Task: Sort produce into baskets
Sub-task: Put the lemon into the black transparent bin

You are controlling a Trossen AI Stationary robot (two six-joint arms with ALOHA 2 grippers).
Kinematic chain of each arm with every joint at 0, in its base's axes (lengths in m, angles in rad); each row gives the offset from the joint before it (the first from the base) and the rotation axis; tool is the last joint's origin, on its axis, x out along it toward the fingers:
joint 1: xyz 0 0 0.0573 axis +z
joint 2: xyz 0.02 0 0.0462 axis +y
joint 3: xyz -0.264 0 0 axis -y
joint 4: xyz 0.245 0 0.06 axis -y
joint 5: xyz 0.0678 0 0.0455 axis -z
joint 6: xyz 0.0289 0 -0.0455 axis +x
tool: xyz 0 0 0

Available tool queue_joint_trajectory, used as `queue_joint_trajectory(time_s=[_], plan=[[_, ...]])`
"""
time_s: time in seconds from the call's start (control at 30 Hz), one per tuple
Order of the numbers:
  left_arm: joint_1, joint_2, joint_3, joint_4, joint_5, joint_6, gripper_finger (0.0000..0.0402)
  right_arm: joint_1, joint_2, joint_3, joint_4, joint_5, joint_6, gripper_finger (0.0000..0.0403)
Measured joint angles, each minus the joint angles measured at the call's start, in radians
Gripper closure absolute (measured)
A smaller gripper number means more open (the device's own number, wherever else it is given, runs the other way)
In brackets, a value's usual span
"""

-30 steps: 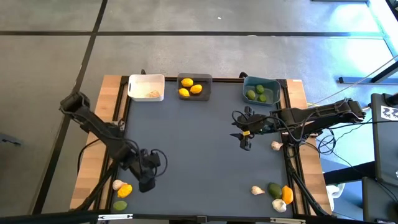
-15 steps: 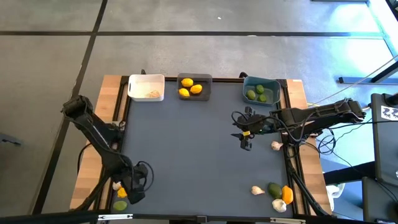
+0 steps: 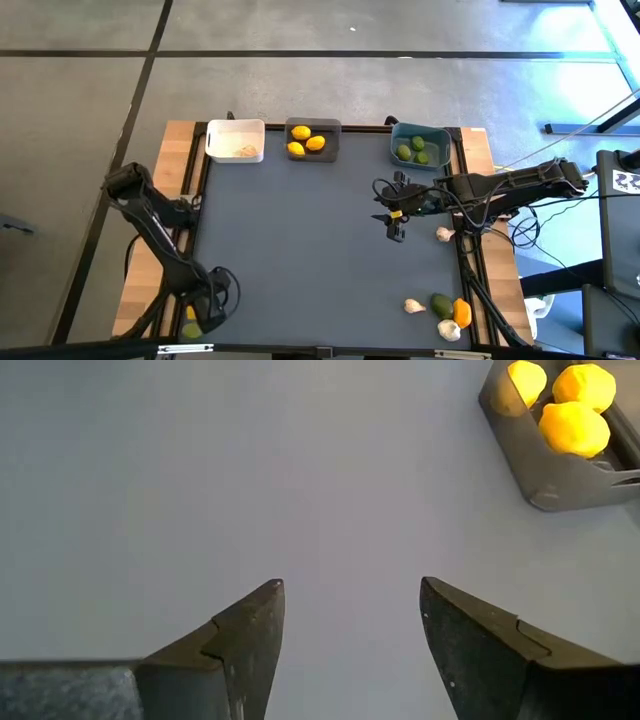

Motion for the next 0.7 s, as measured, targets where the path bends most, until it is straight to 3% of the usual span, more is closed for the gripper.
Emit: queue_joint_trajectory(time_s=[0.37,0.7], plan=[[0.001,0.057,0.0,0.005,0.046,0.054,0.0142,0.0,0.0,0.0,0.001,0.0,0.0,0.0171],[0.003,0.057,0.0,0.005,0.055,0.11,0.022,0.0,0.0,0.0,0.001,0.0,0.0,0.0171]])
